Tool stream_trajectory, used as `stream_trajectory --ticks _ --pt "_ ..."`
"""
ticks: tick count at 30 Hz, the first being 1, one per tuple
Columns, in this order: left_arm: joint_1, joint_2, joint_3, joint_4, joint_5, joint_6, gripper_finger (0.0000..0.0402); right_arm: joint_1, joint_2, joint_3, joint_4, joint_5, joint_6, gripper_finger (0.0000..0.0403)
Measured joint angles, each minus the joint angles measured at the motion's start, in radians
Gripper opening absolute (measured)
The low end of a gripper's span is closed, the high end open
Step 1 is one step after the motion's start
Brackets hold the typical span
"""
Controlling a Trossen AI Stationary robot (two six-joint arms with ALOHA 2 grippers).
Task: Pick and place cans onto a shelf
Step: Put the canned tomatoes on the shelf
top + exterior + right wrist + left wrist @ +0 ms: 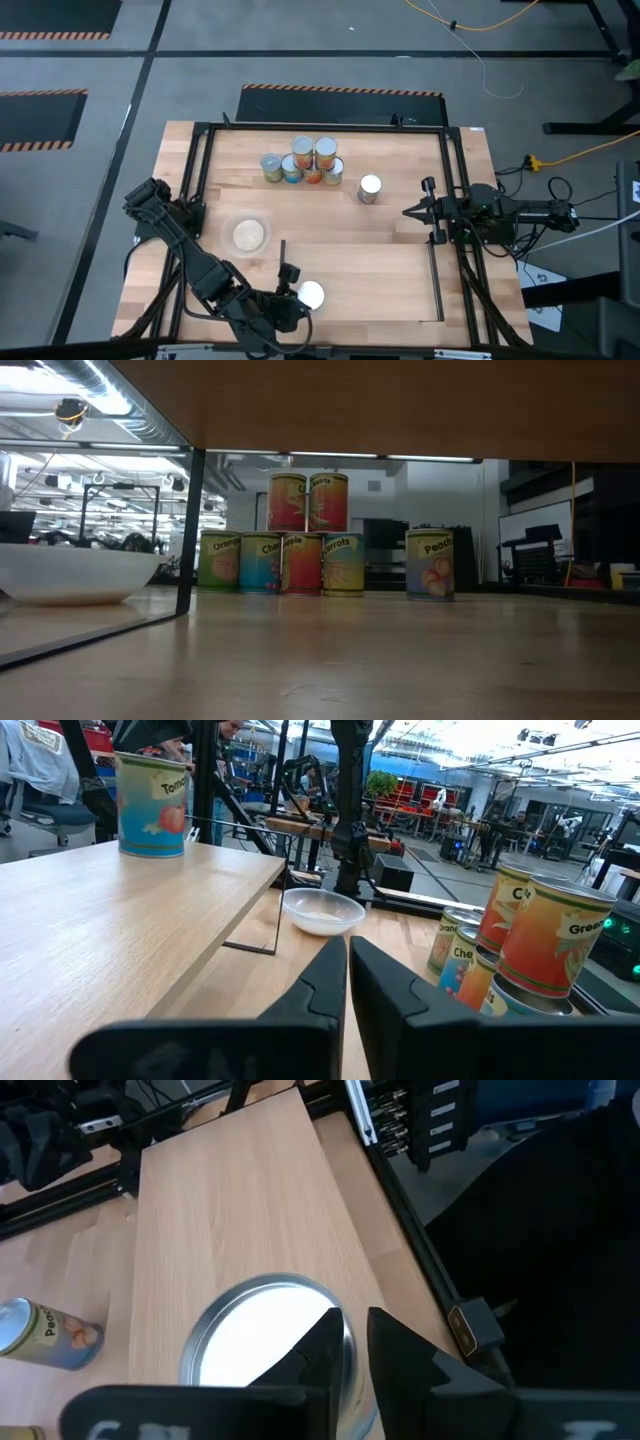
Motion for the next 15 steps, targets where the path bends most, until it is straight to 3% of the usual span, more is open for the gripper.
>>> stream_trajectory --ticks 7,15 --pt "0.005 0.0 0.0 0.001 -0.001 -0.001 0.0071 0.0 0.0 0.0 0.0 0.0 0.0 0.0023" --pt "0.005 0.0 0.0 0.001 0.0 0.0 0.0073 0.0 0.0 0.0 0.0 0.0 0.0 0.0023"
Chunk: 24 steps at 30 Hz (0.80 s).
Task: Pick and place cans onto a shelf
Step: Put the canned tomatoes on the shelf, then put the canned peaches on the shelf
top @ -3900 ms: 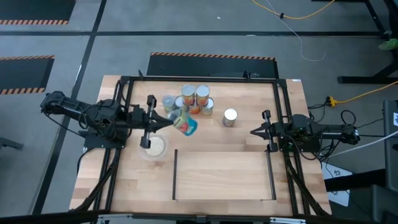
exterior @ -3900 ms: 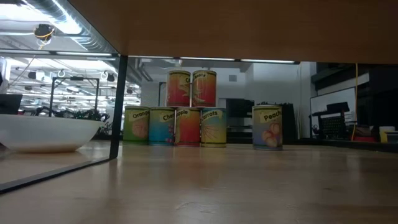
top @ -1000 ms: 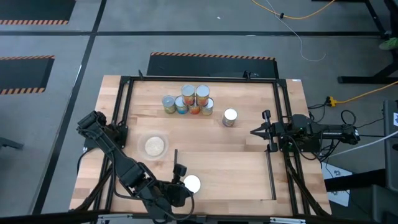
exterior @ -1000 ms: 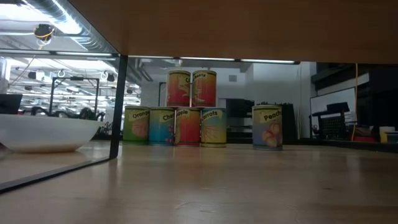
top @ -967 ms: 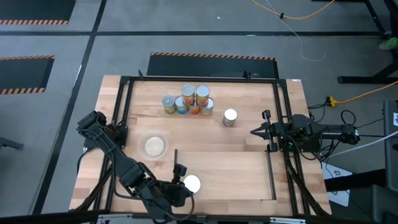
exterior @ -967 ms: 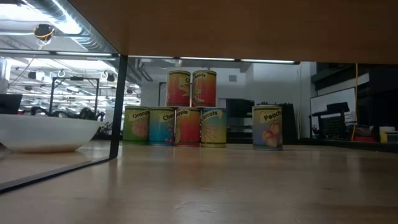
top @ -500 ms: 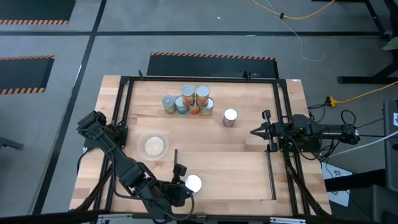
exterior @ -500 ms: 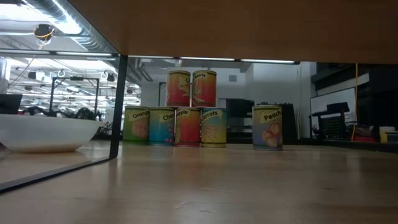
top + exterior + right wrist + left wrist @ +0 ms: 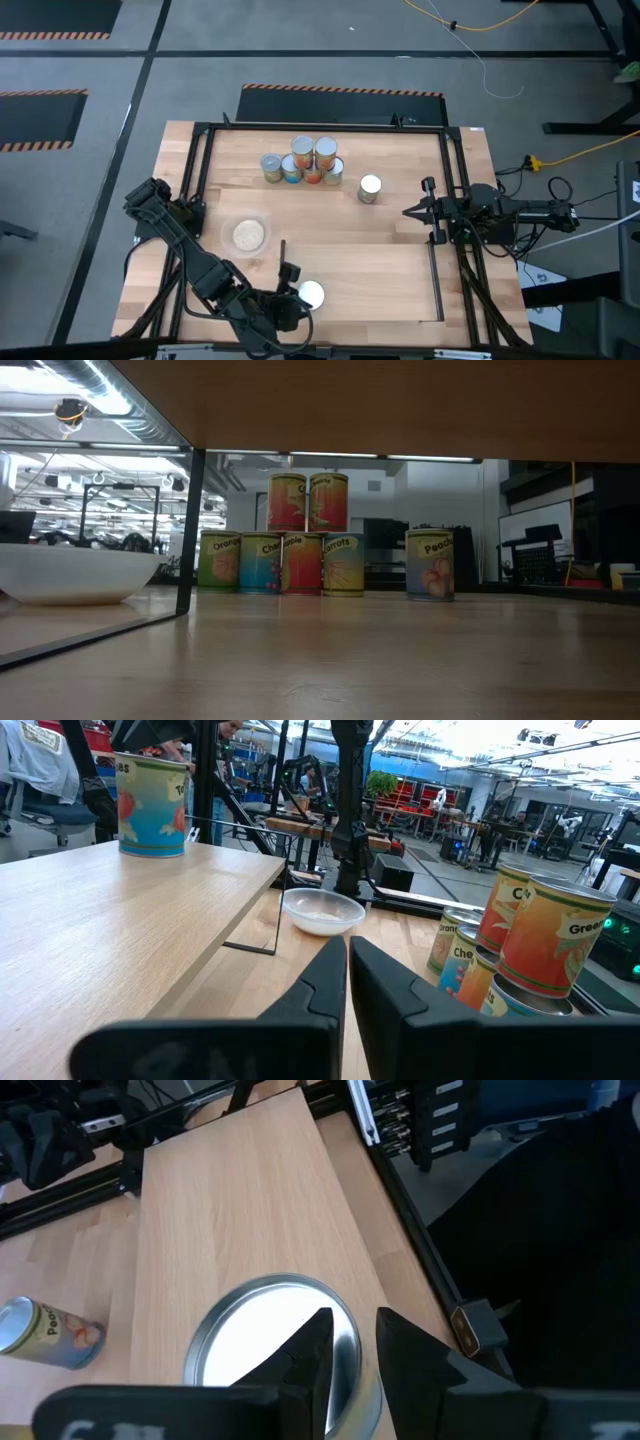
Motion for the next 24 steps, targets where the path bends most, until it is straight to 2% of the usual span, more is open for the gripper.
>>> stream_trajectory --ticks 12,20,24 --pt "0.004 -0.015 0.0 0.06 -0.007 0.017 0.007 0.0 0.0 0.0 0.0 0.0 0.0 0.0023" --pt "0.047 -0.094 0.0 0.038 -0.077 0.04 0.0069 0.0 0.0 0.0 0.0 0.0 0.0 0.0023" --pt "0.082 -0.165 0.0 0.038 -0.076 0.112 0.0069 0.0 0.0 0.0 0.007 0.0 0.0 0.0023"
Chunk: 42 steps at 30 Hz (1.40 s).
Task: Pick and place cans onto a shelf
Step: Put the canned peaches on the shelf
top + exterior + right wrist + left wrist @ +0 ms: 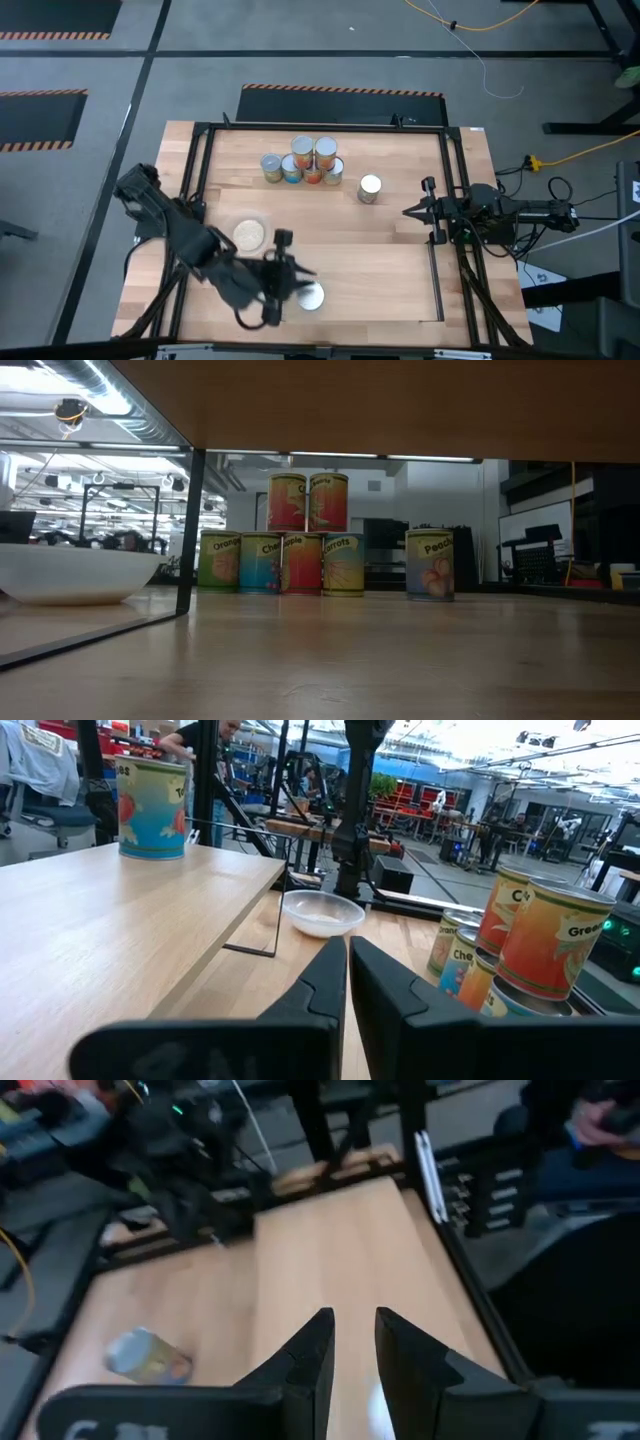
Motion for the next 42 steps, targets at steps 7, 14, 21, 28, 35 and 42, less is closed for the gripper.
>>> stream_trajectory --ticks 7,14,21,28,35,42 --pt "0.057 -0.174 0.0 -0.118 -0.001 0.088 0.0069 0.0 0.0 0.0 0.01 0.0 0.003 0.0024" --pt "0.155 -0.348 -0.231 -0.079 0.0 0.085 0.0069 0.0 0.0 0.0 0.027 0.029 0.024 0.0036" --pt "0.261 -0.523 -0.657 0.288 0.116 0.106 0.0069 0.0 0.0 0.0 0.072 0.112 0.136 0.0124" --pt "0.378 -0.636 -0.956 0.575 0.244 0.108 0.0069 0.0 0.007 0.061 0.076 0.184 0.232 0.019" --pt "0.473 -0.676 -1.12 0.727 0.302 0.109 0.0069 -0.006 0.06 0.22 0.025 0.211 0.183 0.019" --pt "0.552 -0.679 -1.218 0.828 0.37 0.109 0.0069 -0.043 0.235 0.43 -0.174 0.332 0.132 0.0185"
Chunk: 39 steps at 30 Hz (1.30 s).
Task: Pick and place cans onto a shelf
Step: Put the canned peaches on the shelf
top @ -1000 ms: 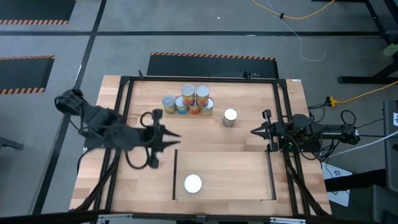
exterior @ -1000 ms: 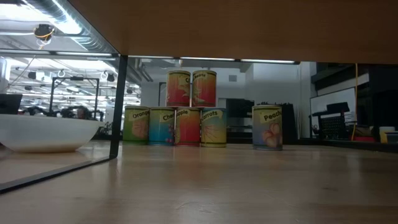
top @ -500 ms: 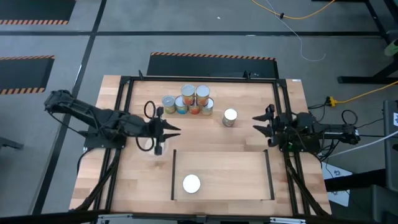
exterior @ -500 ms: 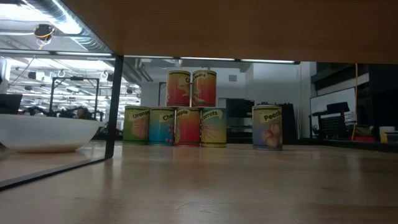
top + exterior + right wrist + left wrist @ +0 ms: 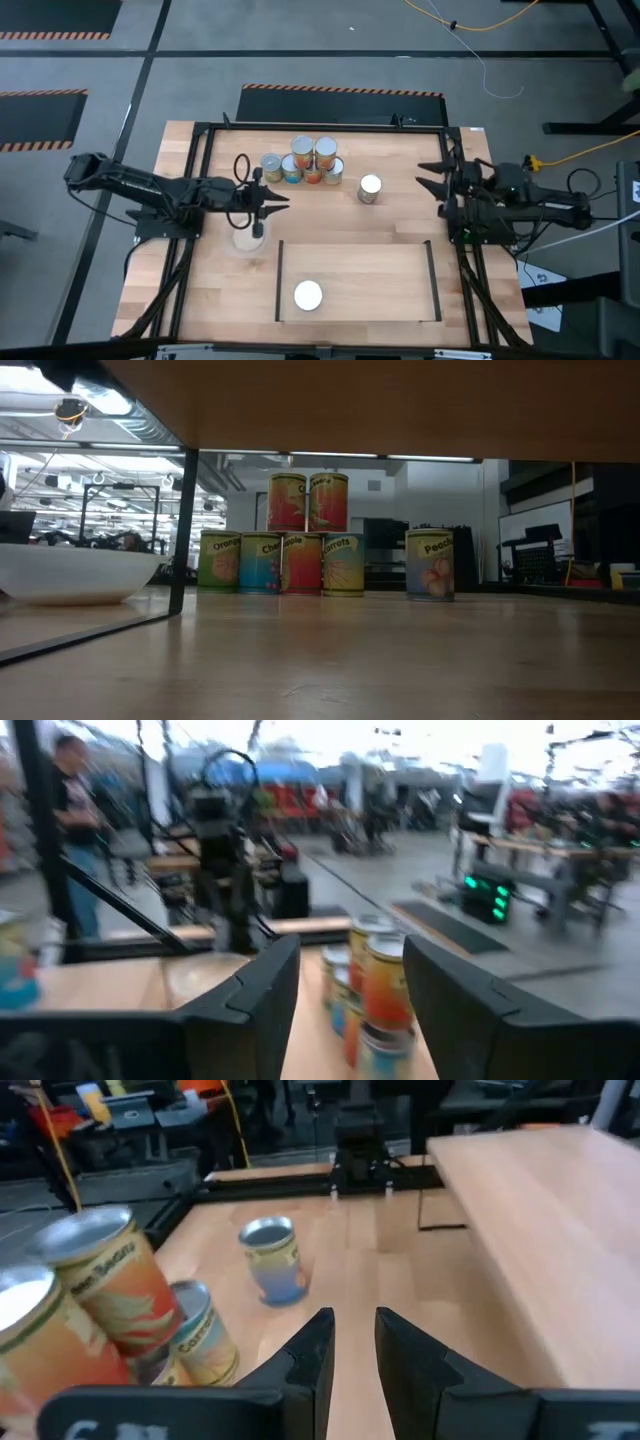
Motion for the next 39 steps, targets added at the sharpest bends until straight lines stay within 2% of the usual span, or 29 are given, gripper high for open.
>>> stream_trajectory --ticks 5,9,12,19,24,32,39 --pt "0.042 0.0 -0.039 0.032 0.0 -0.002 0.0069 -0.035 0.169 0.135 -0.101 0.009 0.004 0.0185" --pt "0.061 0.0 -0.05 0.038 0.0 -0.002 0.0069 -0.06 0.286 0.243 -0.279 0.011 0.109 0.0185" --pt "0.069 0.0 -0.05 0.038 0.0 0.007 0.0069 -0.075 0.361 0.283 -0.327 0.012 0.133 0.0184" --pt "0.069 0.0 -0.05 0.047 0.0 0.007 0.0069 -0.15 0.527 0.303 -0.31 -0.017 -0.073 0.0184" --pt "0.069 0.001 -0.05 0.049 0.0 -0.031 0.0069 -0.236 0.64 0.303 -0.313 -0.128 -0.236 0.0184" --pt "0.069 0.001 -0.05 0.056 -0.001 -0.081 0.0069 -0.276 0.754 0.303 -0.308 -0.361 -0.242 0.0184" --pt "0.069 0.001 -0.05 0.056 -0.004 -0.082 0.0069 -0.276 0.846 0.303 -0.297 -0.37 -0.244 0.0184"
